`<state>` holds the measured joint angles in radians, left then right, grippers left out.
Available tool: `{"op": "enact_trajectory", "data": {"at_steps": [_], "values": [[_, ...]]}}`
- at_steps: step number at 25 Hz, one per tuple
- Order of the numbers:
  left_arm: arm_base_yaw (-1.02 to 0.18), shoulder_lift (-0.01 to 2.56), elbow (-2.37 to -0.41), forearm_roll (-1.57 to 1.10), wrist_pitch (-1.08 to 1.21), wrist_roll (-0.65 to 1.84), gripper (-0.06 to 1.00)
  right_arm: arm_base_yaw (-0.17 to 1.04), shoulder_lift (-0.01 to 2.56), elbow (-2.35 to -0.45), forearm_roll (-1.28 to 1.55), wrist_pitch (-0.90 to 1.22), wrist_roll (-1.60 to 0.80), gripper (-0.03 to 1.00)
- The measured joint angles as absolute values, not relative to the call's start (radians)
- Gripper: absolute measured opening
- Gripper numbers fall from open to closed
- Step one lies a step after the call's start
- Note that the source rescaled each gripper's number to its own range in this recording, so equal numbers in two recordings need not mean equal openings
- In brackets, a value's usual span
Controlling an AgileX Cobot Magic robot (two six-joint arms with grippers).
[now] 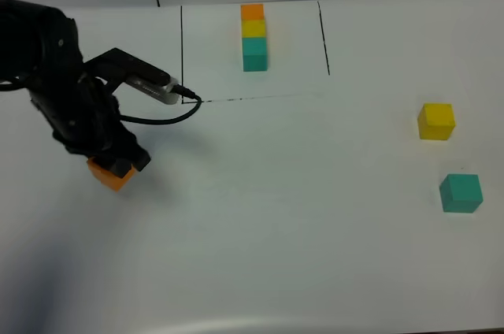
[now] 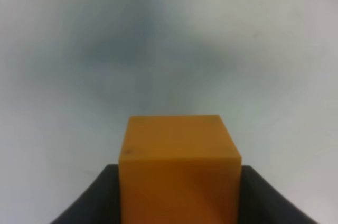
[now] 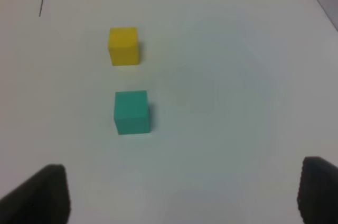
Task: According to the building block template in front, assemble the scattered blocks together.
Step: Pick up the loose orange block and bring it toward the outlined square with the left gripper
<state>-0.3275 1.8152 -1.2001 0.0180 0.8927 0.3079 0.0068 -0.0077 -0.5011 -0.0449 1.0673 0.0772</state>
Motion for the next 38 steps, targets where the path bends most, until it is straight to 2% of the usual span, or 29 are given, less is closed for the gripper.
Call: {"op": "enact_trajectory", "data": {"at_steps": [3, 12, 20, 26, 38], "values": [[-0.377, 1.877, -1.323, 0.017, 0.987, 0.421, 0.00, 0.007, -0.008, -0.501, -0.045, 1.067, 0.077, 0.75], [-0.549, 2.098, -1.684, 0.027, 1.077, 0.666, 0.00, 0.007, -0.008, -0.501, -0.045, 1.067, 0.077, 0.75], [-0.608, 2.282, -1.961, 0.032, 1.157, 0.780, 0.00, 0.007, -0.008, -0.501, -0.045, 1.067, 0.077, 0.75], [-0.631, 2.355, -2.041, 0.032, 1.168, 0.887, 0.00, 0.007, -0.008, -0.501, -0.045, 1.067, 0.077, 0.75], [-0.638, 2.435, -2.049, 0.032, 1.095, 0.945, 0.00, 0.007, -0.008, -0.501, -0.045, 1.067, 0.077, 0.75]]}}
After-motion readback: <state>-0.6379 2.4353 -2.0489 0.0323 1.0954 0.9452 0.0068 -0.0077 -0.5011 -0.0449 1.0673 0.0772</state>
